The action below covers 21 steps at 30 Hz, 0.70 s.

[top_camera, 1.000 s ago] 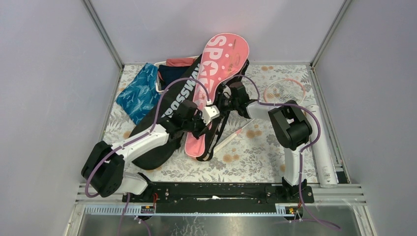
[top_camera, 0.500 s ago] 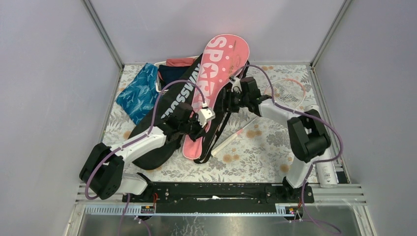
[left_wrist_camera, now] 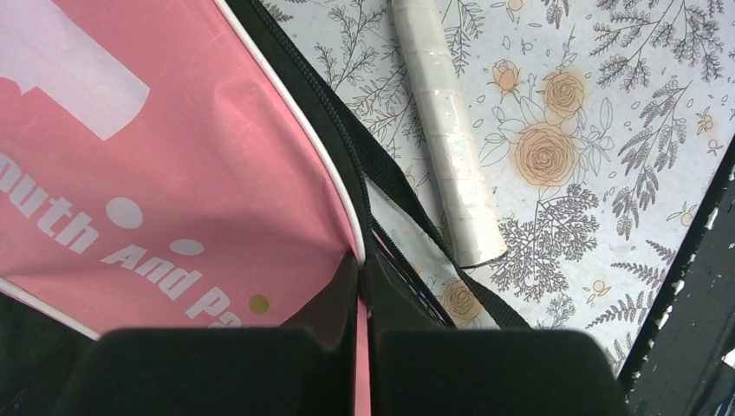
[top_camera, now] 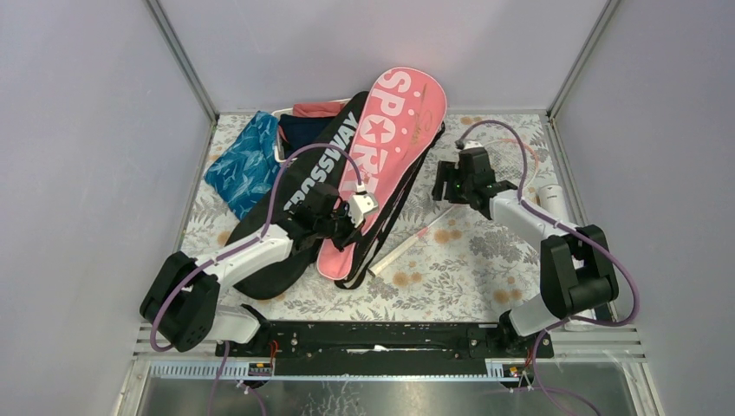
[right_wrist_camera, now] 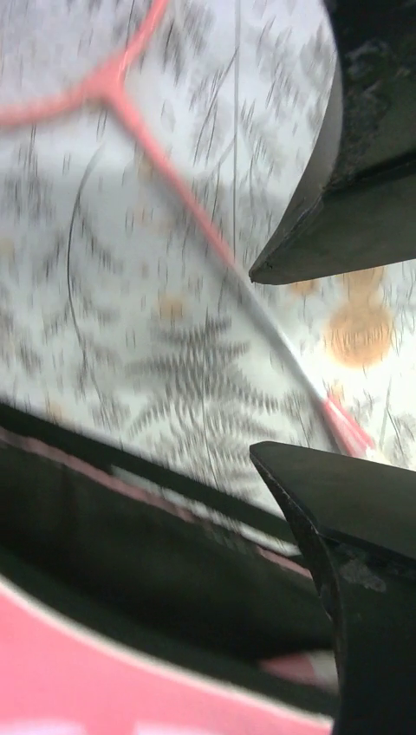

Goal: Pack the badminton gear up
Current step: Pick up the racket from the center of the board.

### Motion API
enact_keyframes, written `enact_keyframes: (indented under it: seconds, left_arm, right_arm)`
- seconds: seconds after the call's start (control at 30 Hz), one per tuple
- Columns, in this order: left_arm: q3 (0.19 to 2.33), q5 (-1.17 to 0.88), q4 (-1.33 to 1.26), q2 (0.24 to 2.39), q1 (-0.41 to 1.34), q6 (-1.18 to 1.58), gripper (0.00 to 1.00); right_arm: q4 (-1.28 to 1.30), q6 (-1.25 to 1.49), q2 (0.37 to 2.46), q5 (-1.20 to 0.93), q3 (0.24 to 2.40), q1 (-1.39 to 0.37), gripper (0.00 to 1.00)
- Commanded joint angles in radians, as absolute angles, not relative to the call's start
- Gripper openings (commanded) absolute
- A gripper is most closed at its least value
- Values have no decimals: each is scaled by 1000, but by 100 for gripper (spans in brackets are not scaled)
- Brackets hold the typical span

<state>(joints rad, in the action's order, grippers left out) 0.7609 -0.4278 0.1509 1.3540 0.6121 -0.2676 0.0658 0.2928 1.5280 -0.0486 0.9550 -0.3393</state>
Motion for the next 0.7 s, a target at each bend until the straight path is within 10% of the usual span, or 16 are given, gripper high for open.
enact_keyframes:
  seconds: [0.0,0.67]
  left_arm:
    - [753,-431,36,1327,600,-313,0]
    - [736,-476,26,1322,600,-317,0]
  right_arm:
    - [90,321,1532,169,953,-273,73]
    - [198,356,1852,167,1167,-169,64]
